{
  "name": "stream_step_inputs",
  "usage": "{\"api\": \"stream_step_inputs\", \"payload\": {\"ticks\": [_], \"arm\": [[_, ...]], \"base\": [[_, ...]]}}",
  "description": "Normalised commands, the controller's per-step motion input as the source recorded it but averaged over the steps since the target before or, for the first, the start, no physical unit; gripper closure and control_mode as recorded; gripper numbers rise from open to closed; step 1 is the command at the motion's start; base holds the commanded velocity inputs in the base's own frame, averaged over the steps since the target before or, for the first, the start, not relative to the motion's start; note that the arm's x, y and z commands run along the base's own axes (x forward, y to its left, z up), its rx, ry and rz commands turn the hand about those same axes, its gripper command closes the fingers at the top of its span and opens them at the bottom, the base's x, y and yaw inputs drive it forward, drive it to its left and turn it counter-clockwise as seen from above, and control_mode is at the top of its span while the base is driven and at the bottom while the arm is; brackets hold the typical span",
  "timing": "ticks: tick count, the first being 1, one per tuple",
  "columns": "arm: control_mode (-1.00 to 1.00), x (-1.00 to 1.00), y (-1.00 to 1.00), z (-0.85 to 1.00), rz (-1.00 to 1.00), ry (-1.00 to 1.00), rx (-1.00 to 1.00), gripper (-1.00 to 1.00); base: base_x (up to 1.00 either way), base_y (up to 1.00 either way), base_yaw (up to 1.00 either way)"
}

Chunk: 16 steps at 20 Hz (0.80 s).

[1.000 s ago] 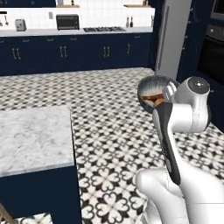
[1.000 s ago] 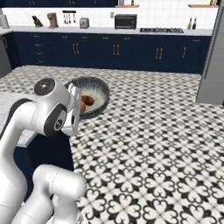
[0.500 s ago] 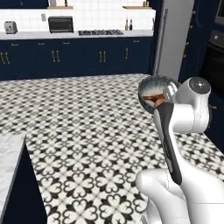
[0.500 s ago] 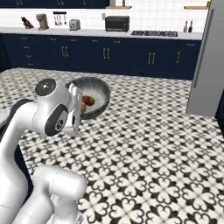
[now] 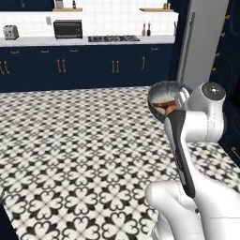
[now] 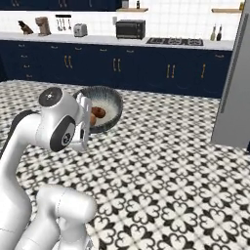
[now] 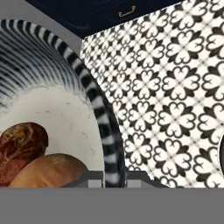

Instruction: Pick the chicken drumstick and onion from their plates and place them in the bowl. Then put the bowl in the fridge.

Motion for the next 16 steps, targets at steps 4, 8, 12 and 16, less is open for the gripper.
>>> {"api": "stream_step_inputs", "payload": {"ticks": [4,8,12,16], "arm": [[1.0,0.0,0.0,0.0,0.0,0.0,0.0,1.0],[1.0,0.0,0.0,0.0,0.0,0.0,0.0,1.0],[1.0,0.0,0.0,0.0,0.0,0.0,0.0,1.0],[1.0,0.0,0.0,0.0,0.0,0.0,0.0,1.0]], "base": [[1.0,-0.46,0.08],[1.0,-0.37,0.08],[1.0,-0.42,0.08],[1.0,-0.36,0.04]]}}
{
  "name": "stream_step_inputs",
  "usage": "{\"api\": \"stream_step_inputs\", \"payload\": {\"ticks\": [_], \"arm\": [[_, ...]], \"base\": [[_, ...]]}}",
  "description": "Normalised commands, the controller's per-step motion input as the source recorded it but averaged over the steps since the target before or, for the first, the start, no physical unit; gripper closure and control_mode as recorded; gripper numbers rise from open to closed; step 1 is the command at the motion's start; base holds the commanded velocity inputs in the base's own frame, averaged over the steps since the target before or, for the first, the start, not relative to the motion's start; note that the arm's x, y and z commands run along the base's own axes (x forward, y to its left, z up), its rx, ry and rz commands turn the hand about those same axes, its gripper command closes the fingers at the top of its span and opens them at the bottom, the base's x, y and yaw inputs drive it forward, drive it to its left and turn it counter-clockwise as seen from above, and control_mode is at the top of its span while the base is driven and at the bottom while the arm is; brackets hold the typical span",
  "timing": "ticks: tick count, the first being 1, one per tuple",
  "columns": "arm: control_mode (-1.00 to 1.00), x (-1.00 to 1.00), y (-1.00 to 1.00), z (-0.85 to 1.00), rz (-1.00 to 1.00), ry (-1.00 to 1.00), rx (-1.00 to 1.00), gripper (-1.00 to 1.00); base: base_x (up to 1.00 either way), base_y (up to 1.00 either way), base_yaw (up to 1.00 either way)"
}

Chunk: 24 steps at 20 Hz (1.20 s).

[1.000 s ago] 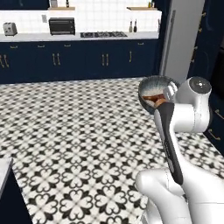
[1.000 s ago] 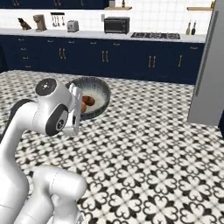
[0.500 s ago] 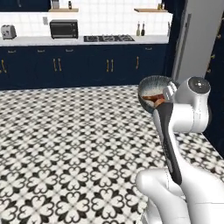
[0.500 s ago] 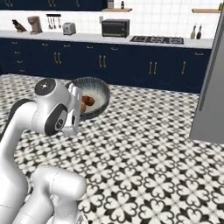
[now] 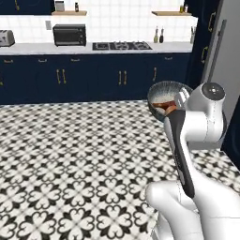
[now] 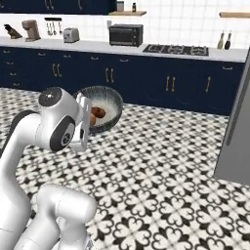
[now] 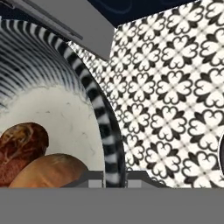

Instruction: Pick the chicken drumstick and onion from their plates and place them in the bowl. Then put the bowl in the fridge.

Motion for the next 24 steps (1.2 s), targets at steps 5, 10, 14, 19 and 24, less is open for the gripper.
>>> {"api": "stream_step_inputs", "payload": {"ticks": [5,10,14,19,24], "arm": [[1.0,0.0,0.0,0.0,0.0,0.0,0.0,1.0],[1.0,0.0,0.0,0.0,0.0,0.0,0.0,1.0],[1.0,0.0,0.0,0.0,0.0,0.0,0.0,1.0],[1.0,0.0,0.0,0.0,0.0,0.0,0.0,1.0],[1.0,0.0,0.0,0.0,0.0,0.0,0.0,1.0]], "base": [[1.0,0.03,-0.01],[1.0,0.82,-0.3],[0.94,1.0,-0.56],[0.76,0.99,-0.57],[0.72,0.86,-0.69]]}}
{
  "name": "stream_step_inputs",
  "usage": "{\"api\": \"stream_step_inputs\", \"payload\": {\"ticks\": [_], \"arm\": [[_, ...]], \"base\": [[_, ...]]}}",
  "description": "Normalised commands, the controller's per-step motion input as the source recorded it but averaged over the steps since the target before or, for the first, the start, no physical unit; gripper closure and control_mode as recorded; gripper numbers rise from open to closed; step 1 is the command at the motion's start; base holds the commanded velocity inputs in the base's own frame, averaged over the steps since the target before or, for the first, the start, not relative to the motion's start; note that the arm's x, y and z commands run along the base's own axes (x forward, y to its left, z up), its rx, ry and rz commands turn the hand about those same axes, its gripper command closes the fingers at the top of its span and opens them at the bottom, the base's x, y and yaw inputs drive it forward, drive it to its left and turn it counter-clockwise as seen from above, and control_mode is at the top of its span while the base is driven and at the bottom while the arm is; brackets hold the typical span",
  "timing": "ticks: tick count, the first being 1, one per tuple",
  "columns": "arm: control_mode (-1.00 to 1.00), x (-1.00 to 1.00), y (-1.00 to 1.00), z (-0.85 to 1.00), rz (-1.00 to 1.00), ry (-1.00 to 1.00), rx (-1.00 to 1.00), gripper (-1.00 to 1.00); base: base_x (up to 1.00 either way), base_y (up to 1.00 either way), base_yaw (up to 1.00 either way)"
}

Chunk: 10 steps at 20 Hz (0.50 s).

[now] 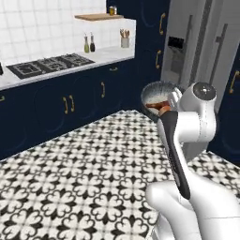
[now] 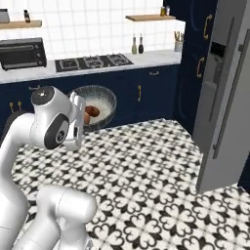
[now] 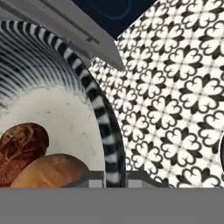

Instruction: Pick the chicken drumstick and onion from their plates and place them in the bowl. Then put the bowl in the fridge.

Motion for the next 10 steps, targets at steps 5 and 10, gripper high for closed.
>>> {"api": "stream_step_inputs", "payload": {"ticks": [5,10], "arm": [[1.0,0.0,0.0,0.0,0.0,0.0,0.0,1.0],[1.0,0.0,0.0,0.0,0.0,0.0,0.0,1.0]], "base": [[0.72,0.95,-0.65],[0.87,1.0,-0.56]]}}
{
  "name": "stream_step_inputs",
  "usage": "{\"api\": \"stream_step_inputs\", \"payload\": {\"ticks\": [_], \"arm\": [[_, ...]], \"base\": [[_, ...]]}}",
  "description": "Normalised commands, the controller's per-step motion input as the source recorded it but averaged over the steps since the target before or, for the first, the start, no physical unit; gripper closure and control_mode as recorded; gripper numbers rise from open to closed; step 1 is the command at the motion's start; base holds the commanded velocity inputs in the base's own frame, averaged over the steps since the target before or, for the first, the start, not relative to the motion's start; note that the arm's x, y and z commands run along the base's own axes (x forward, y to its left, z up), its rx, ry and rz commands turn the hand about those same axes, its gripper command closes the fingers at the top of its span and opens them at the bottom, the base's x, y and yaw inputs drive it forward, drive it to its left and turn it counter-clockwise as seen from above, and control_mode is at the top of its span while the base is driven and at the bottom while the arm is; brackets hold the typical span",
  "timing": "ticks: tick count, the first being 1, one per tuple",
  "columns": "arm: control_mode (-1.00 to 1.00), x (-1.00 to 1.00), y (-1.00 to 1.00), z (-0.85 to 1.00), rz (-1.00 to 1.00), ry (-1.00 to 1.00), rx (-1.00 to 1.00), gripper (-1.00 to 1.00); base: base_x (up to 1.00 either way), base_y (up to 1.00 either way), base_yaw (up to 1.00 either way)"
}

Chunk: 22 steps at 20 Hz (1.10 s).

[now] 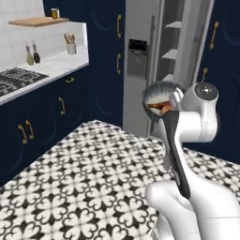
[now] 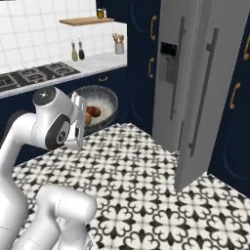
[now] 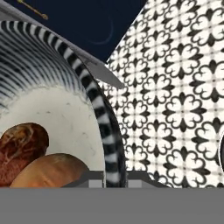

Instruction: Pick the chicken drumstick and onion from their plates and place them in the bowl. Then put the bowl in the fridge.

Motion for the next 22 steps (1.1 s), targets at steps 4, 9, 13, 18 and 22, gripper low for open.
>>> {"api": "stream_step_inputs", "payload": {"ticks": [4,9,13,18,22], "arm": [[1.0,0.0,0.0,0.0,0.0,0.0,0.0,1.0],[1.0,0.0,0.0,0.0,0.0,0.0,0.0,1.0],[1.0,0.0,0.0,0.0,0.0,0.0,0.0,1.0],[1.0,0.0,0.0,0.0,0.0,0.0,0.0,1.0],[1.0,0.0,0.0,0.0,0.0,0.0,0.0,1.0]], "base": [[0.99,1.0,-0.52],[1.0,1.0,-0.51],[1.0,1.0,-0.52],[1.0,1.0,-0.52],[1.0,1.0,-0.52]]}}
